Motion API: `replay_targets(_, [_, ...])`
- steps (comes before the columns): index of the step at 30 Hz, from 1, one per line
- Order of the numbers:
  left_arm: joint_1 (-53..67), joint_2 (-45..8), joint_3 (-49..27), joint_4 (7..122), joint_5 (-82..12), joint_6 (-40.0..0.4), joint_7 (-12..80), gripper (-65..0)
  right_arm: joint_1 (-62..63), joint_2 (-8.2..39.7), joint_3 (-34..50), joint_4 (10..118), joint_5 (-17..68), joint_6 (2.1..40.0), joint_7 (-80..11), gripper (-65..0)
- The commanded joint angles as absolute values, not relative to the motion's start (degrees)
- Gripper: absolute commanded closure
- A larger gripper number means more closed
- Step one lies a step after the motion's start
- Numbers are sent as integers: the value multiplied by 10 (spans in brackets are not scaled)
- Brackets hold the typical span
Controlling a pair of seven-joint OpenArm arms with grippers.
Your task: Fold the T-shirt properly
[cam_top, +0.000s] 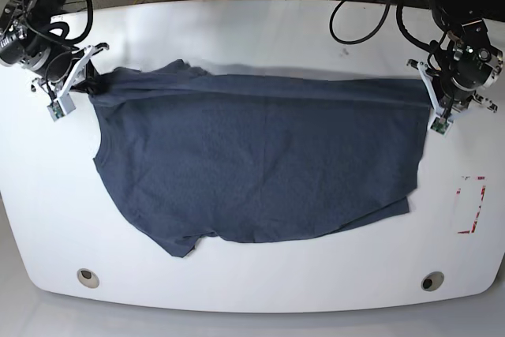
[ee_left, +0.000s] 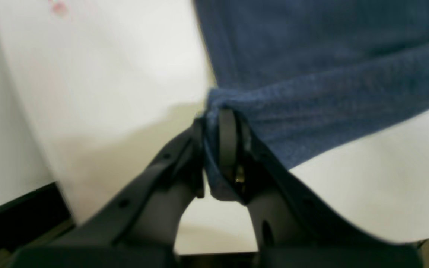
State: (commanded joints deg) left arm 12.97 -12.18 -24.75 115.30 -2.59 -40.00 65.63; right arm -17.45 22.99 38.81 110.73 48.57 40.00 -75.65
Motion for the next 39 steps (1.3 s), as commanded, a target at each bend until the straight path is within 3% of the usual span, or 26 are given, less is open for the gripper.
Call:
replay_targets(9, [244, -127, -294, 1132, -22, -400, 542, 0, -261, 213, 423, 1108, 488, 400, -756, 0])
replay_targets(17, [249, -122, -295, 1138, -25, -400, 538, 0, -279, 204, 426, 1111, 495, 400, -756, 0])
replay_targets(29, [134, -122, -275, 1129, -22, -400, 538, 0, -175, 204, 422, 1105, 505, 400, -755, 0])
replay_targets(39, [56, -124, -259, 1047, -22, -400, 537, 0, -65, 203, 393, 975, 505, 400, -743, 0])
